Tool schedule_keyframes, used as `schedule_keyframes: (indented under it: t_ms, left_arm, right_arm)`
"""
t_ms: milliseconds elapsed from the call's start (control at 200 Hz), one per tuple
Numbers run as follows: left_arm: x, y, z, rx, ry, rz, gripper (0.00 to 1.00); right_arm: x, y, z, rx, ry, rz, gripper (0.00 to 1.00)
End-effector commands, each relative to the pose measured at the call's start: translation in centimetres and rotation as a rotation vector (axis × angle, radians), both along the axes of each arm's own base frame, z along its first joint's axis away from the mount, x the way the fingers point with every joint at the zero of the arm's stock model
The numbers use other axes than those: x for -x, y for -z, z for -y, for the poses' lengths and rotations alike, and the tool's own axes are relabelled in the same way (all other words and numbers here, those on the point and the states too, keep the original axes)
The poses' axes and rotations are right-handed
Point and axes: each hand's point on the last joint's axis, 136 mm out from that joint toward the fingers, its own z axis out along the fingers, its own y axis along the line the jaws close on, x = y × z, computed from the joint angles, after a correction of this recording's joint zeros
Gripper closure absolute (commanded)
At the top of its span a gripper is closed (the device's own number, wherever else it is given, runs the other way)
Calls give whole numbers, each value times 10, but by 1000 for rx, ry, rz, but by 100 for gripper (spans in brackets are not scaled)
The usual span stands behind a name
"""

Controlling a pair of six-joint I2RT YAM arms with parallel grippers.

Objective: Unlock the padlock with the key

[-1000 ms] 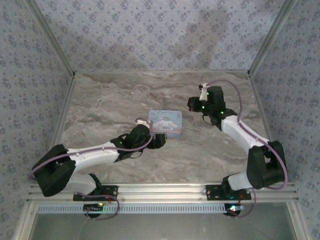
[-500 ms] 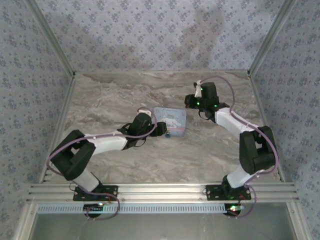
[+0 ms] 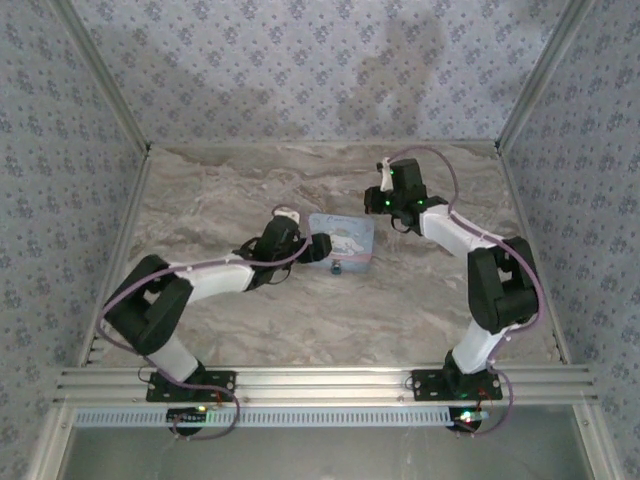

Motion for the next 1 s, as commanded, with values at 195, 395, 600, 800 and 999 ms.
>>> schedule_keyframes:
  t_ms: [195, 395, 600, 800, 999]
  left_arm:
    - [58, -14, 5, 50, 69, 48, 2]
    - [62, -1, 33, 63, 141, 133, 2]
    - [50, 17, 58, 108, 174, 221, 2]
    - [39, 30, 71, 53, 180, 246, 2]
    - [43, 40, 96, 55, 278, 230, 6]
  right_arm:
    - [-5, 31, 13, 113, 12, -53, 100]
    - [-3, 44, 12, 127, 10, -81, 100]
    - [0, 47, 6, 137, -8, -84, 100]
    - [0, 49, 5, 138, -18, -86, 100]
    - [0, 54, 3, 137, -24, -89, 100]
